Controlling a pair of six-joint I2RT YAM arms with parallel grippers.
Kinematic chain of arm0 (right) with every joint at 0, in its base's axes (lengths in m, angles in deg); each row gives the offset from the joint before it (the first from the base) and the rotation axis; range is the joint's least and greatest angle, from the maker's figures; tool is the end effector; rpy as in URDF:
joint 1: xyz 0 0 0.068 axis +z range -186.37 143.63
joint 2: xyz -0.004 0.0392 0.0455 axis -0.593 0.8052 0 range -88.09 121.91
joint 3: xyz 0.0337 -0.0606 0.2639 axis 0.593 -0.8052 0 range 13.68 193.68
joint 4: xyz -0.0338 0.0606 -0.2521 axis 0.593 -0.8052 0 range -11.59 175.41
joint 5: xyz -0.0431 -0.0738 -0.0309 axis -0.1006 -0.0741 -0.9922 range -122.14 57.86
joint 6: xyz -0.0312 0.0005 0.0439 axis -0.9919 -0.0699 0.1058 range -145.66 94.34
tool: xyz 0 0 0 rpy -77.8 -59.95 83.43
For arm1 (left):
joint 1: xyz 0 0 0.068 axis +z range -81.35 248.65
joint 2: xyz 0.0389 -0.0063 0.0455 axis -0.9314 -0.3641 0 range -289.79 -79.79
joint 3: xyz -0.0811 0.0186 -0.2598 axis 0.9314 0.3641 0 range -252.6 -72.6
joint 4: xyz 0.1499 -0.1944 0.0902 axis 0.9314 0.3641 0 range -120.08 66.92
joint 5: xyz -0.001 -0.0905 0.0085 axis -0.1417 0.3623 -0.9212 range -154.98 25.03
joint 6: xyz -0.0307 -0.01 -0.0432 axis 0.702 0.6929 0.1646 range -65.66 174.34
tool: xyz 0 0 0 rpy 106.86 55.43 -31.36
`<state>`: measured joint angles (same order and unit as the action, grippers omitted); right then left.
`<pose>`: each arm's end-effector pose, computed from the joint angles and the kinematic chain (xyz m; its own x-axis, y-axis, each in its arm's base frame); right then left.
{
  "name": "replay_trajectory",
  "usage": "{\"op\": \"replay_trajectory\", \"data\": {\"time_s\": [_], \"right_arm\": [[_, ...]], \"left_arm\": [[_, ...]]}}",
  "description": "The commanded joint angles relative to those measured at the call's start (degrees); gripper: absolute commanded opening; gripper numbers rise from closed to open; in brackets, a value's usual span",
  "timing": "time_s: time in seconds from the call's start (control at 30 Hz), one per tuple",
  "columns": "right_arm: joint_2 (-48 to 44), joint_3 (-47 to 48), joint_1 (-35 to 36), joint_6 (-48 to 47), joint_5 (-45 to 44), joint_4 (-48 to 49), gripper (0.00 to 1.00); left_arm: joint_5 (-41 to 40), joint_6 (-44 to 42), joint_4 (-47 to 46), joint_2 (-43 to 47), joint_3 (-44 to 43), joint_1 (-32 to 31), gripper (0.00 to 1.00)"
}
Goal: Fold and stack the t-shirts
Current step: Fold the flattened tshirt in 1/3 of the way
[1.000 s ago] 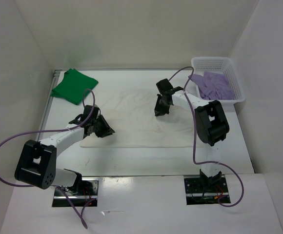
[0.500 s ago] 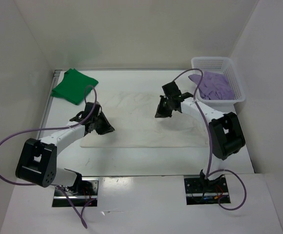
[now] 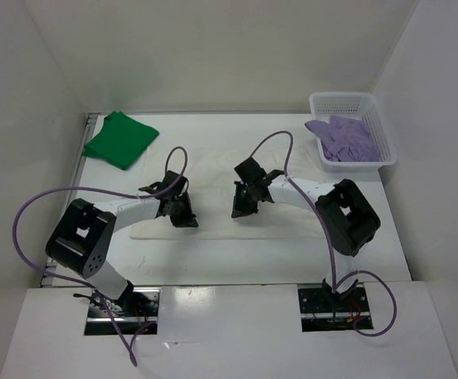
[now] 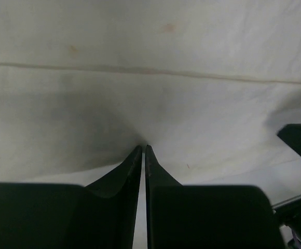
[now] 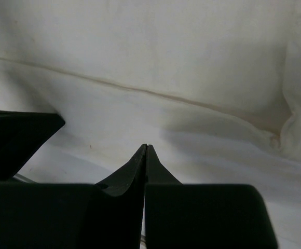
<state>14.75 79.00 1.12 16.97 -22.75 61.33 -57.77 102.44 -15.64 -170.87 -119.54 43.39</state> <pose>0.2832 0.2247 0.1733 -0.9619 0.1042 -0.2528 -0.0145 0.9038 0.4277 0.2692 -0.1318 0.1565 -0.8745 -0.4039 -0.2685 -0.2523 0.8517 -0.4593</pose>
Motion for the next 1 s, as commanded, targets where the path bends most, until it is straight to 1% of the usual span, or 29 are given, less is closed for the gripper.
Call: {"op": "replay_trajectory", "data": {"time_s": [0.0,0.07,0.13,0.17,0.27,0.3,0.33,0.37,0.4,0.43,0.47,0.5,0.57,0.63,0.7,0.73,0.77,0.8,0.83,0.87,0.9,0.93,0.97], "right_arm": [[1.3,-3.2,2.0,1.7,-1.4,3.8,0.0],[1.8,-4.3,3.5,2.5,-1.4,4.5,0.0],[1.8,-6.2,5.4,3.3,-1.4,5.0,0.0],[1.8,-6.8,7.0,4.1,-1.4,5.0,0.0],[1.8,-9.3,9.9,6.7,-0.8,6.1,0.0],[1.8,-10.5,12.0,7.2,-0.8,6.1,0.0],[1.2,-10.5,13.0,7.7,0.0,6.1,0.0],[1.2,-11.9,15.0,8.8,0.0,6.1,0.0],[0.6,-11.9,15.8,8.8,0.9,5.5,0.0],[0.1,-12.4,16.5,9.5,0.9,4.9,0.0],[-0.8,-12.4,17.1,9.5,0.9,4.4,0.0],[-1.3,-12.4,17.1,9.5,0.2,3.2,0.0],[-3.3,-10.6,17.1,8.1,-2.7,-0.7,0.01],[-5.8,-9.3,15.5,7.0,-3.4,-3.9,0.04],[-7.9,-7.8,13.7,5.6,-2.4,-5.2,0.11],[-9.1,-7.1,11.6,4.8,-2.4,-6.2,0.22],[-11.5,-5.3,10.2,4.0,-1.7,-6.8,0.28],[-12.6,-4.3,8.3,2.1,-0.8,-6.8,0.32],[-13.3,-2.7,3.2,0.7,0.2,-6.8,0.35],[-13.3,-1.5,0.0,-0.9,1.3,-6.8,0.35],[-12.8,-0.1,-3.2,-4.1,2.2,-6.8,0.31],[-11.7,3.6,-8.7,-6.0,1.7,-6.8,0.12],[-8.8,5.9,-10.8,-7.8,0.1,-7.6,0.04]], "left_arm": [[-1.0,-1.0,3.4,-0.8,3.9,-0.1,0.13],[-0.3,0.2,4.2,-1.3,5.4,-0.1,0.14],[3.2,0.9,4.2,-1.3,8.4,-0.1,0.17],[5.2,1.9,4.2,-0.8,9.7,-0.1,0.17],[6.6,3.5,5.6,2.0,14.1,-0.1,0.17],[6.6,4.0,6.4,5.2,15.1,-0.1,0.17],[5.6,4.0,9.1,7.1,15.9,0.6,0.17],[4.2,5.1,10.4,11.7,16.4,0.6,0.19],[4.1,5.1,10.4,14.2,16.4,0.6,0.19],[3.1,6.8,13.1,16.0,16.4,0.6,0.19],[3.1,6.8,14.3,18.5,15.7,0.6,0.19],[2.6,6.8,15.3,19.3,14.6,0.6,0.19],[3.2,6.8,16.8,21.0,14.0,2.7,0.19],[3.7,6.8,17.4,22.3,14.0,5.2,0.22],[4.2,6.3,18.0,24.5,13.4,7.3,0.24],[4.9,6.3,18.0,25.4,12.2,8.5,0.26],[4.9,5.3,18.0,27.1,9.9,10.8,0.3],[4.9,3.5,17.5,27.1,8.2,12.1,0.31],[3.1,2.4,16.5,26.0,6.4,14.0,0.31],[3.1,0.4,15.6,24.5,2.5,15.0,0.31],[3.1,-0.5,13.4,22.5,0.6,16.0,0.31],[3.8,-1.2,12.0,17.9,-1.4,16.7,0.31],[3.8,-1.2,10.9,15.8,-3.2,16.7,0.28]]}}
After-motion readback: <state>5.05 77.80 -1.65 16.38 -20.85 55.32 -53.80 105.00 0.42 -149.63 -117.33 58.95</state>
